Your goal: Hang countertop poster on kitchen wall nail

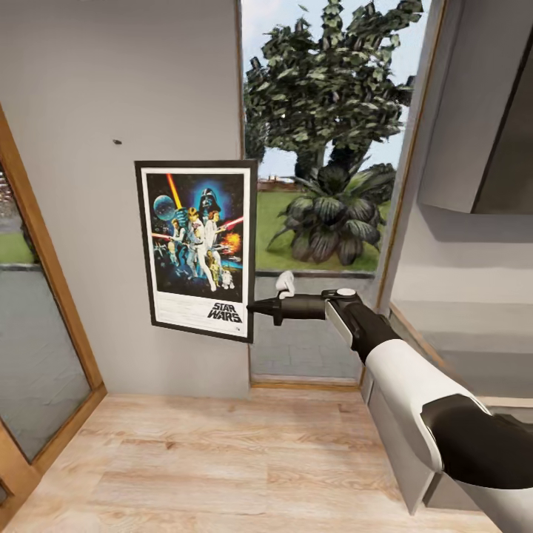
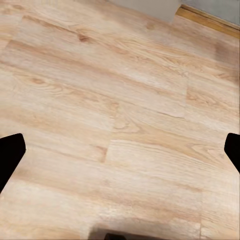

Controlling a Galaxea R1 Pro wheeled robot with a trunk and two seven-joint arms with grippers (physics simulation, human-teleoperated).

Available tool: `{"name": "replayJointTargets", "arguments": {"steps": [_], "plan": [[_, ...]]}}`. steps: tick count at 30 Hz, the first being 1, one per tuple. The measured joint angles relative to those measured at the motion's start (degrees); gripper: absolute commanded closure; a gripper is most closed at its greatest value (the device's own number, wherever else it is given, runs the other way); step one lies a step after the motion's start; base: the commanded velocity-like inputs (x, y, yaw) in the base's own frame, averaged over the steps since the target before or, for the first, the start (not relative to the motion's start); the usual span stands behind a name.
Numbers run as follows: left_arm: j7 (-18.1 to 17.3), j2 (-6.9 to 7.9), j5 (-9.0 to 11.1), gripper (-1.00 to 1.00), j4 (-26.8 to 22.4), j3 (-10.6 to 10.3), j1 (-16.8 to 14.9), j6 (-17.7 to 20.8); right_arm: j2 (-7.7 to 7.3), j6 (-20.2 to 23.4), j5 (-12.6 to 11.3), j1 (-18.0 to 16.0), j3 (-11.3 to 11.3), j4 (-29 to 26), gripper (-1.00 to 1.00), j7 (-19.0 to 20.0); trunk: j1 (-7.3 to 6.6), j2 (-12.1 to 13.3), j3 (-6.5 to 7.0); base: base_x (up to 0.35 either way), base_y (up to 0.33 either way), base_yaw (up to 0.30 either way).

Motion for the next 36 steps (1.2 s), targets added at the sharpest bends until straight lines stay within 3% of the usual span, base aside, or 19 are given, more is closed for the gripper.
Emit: {"name": "replayJointTargets", "arguments": {"steps": [22, 33, 36], "plan": [[-0.2, 0.49, 0.0, -1.00, 0.0, 0.1, 0.0, 0.0, -0.79, 1.0, -0.4, -0.9, -0.3, -0.9, 1.00, 0.7, 0.00, 0.0, 0.00, 0.000, 0.294, 0.003], [-1.1, 0.53, 0.0, -1.00, 0.0, 0.0, 0.0, 0.0, -0.79, 5.0, -0.2, -2.0, -0.3, -3.4, 1.00, 0.3, 0.00, 0.0, 0.00, 0.000, 0.291, 0.000], [-1.1, 0.49, 0.0, -1.00, 0.0, 0.0, 0.0, 0.0, -0.77, 8.4, -0.2, -3.7, -0.3, -3.3, 1.00, 0.1, 0.00, 0.0, 0.00, 0.000, 0.256, 0.000]]}}
